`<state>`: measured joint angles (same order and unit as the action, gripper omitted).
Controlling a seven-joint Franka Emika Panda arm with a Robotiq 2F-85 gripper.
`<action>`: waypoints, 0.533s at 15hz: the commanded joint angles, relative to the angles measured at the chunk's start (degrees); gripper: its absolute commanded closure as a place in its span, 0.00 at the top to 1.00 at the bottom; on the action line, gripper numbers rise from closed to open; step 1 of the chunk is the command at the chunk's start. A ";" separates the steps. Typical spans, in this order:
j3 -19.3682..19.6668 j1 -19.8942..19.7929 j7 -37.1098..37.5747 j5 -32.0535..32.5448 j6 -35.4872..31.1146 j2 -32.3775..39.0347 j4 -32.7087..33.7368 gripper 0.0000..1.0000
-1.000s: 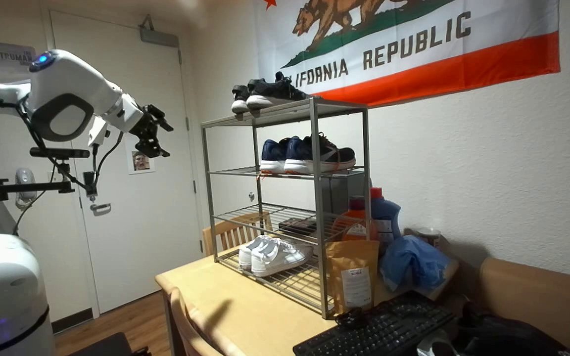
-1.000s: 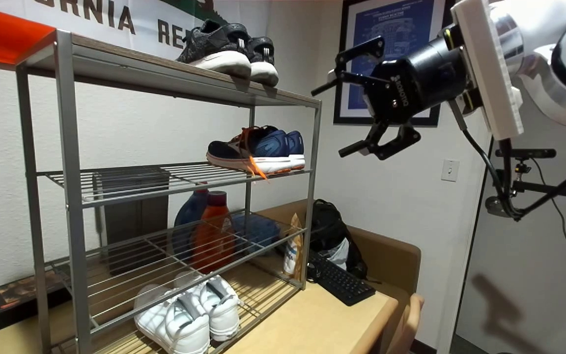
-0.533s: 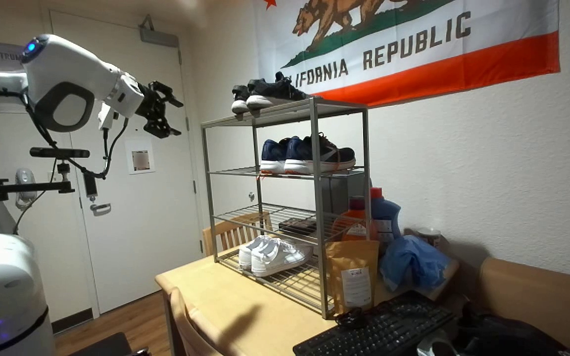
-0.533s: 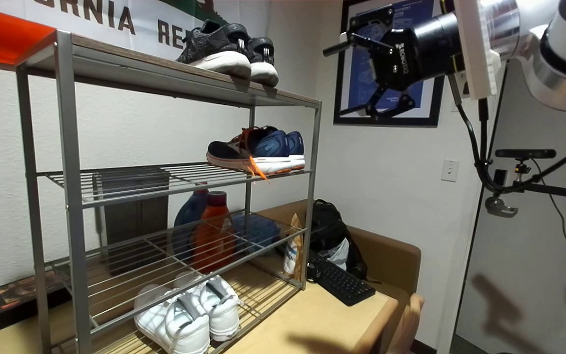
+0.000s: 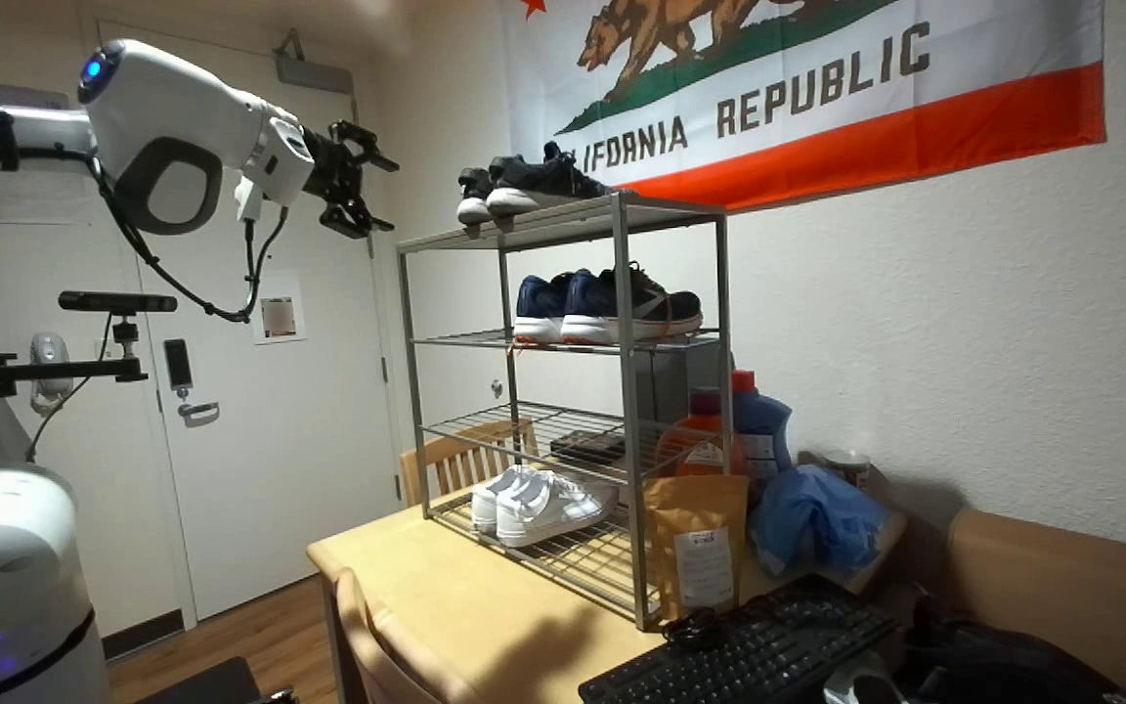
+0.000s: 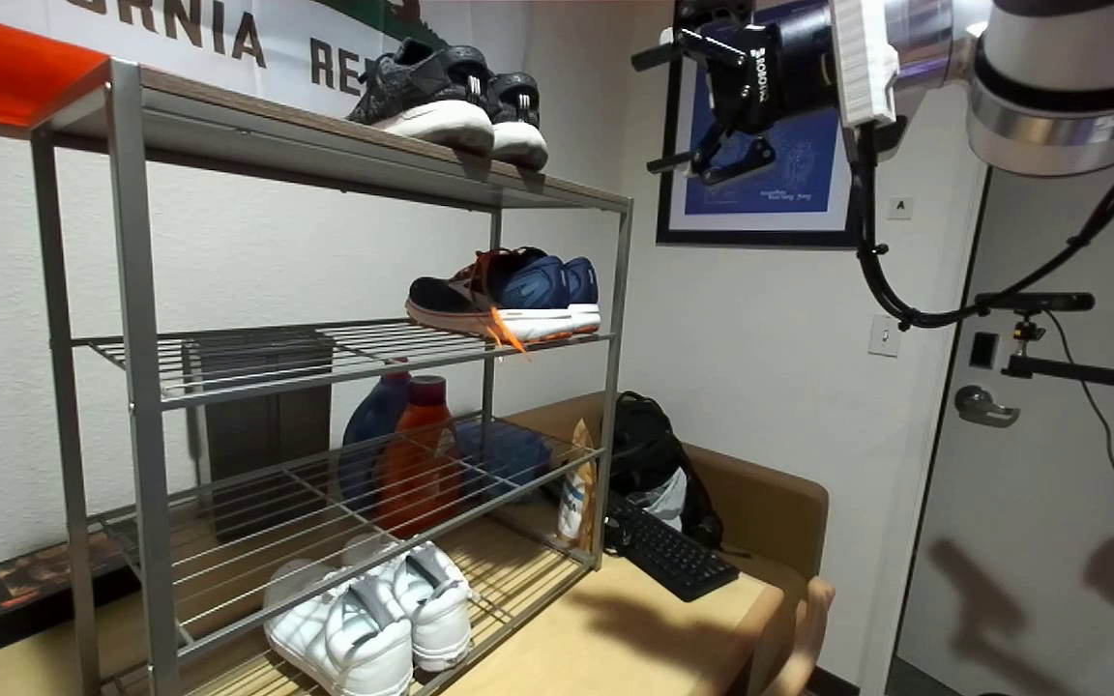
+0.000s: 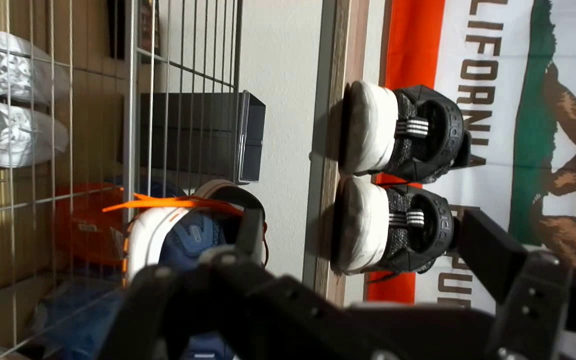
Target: Remove the right shoe from the top of the shoe rack and place it on the third shelf from the top
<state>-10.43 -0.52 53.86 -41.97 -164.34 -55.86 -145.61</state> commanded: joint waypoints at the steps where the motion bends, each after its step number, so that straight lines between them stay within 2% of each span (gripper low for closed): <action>1: 0.47 -0.10 2.95 -1.54 -3.27 5.03 3.49 1.00; 2: 0.81 0.83 2.91 -1.72 -3.78 5.31 3.30 1.00; 3: 0.71 0.12 2.06 0.35 -1.79 3.05 1.69 1.00; 8: 0.35 0.26 2.52 0.46 -1.61 3.62 1.55 1.00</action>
<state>-9.69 -0.25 55.69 -41.93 -166.53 -51.66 -143.47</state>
